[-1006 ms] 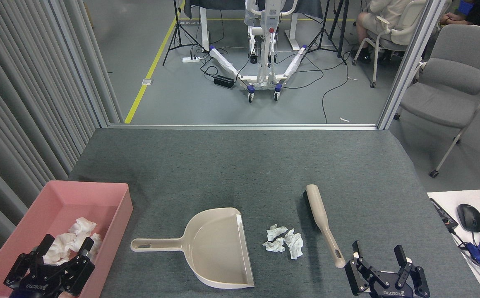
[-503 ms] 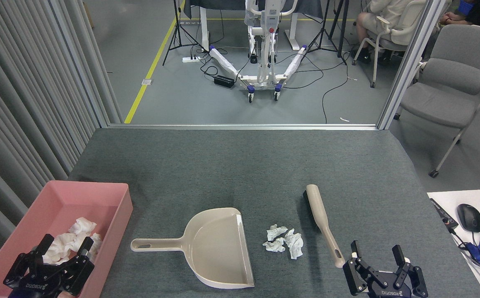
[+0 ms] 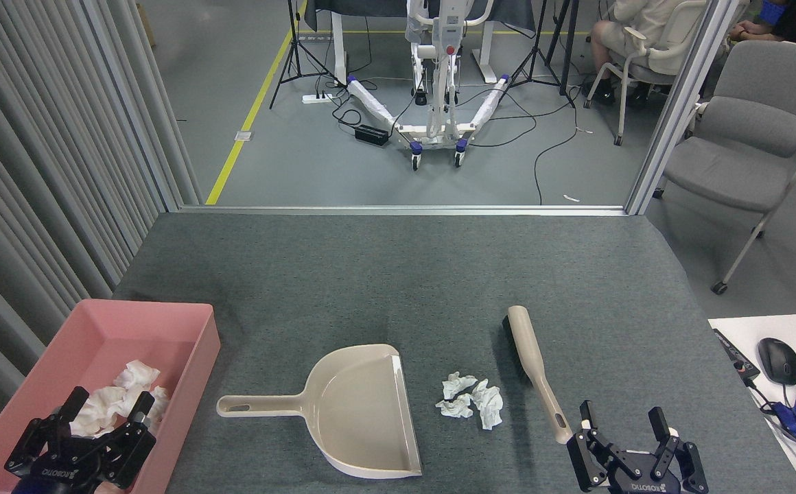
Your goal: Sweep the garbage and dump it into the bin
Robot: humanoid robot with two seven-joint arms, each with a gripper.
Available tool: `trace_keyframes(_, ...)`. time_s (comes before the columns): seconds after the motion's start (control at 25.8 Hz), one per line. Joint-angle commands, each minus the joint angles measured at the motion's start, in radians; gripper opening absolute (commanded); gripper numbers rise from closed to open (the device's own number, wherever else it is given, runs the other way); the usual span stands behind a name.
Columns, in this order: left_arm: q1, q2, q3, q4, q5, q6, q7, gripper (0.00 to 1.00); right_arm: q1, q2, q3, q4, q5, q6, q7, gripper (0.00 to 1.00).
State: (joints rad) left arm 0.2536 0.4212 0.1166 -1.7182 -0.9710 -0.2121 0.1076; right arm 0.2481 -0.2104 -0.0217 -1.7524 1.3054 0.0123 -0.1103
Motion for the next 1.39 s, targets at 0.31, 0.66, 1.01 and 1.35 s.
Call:
trace_keyframes(0.31,0.003,0.002,0.0,-0.003,0.002,-0.003,0.001,0.99,-0.001,-0.001,0.0,-0.001,0.0,0.0,0.0,0.98)
trace_keyframes(0.66,0.015,-0.067,-0.055,-0.011,0.212,-0.092,0.007,0.99,-0.032,-0.001,0.045,0.045,0.002,0.051,0.0,0.98)
trace_keyframes(1.01,0.076,-0.125,-0.094,-0.012,0.351,-0.138,0.038,0.99,-0.082,0.0,0.086,0.122,0.005,0.07,-0.002,0.98)
trace_keyframes(1.35,0.113,-0.214,-0.103,-0.012,0.425,-0.313,0.073,0.99,-0.159,0.006,0.129,0.272,0.005,0.07,-0.008,0.98)
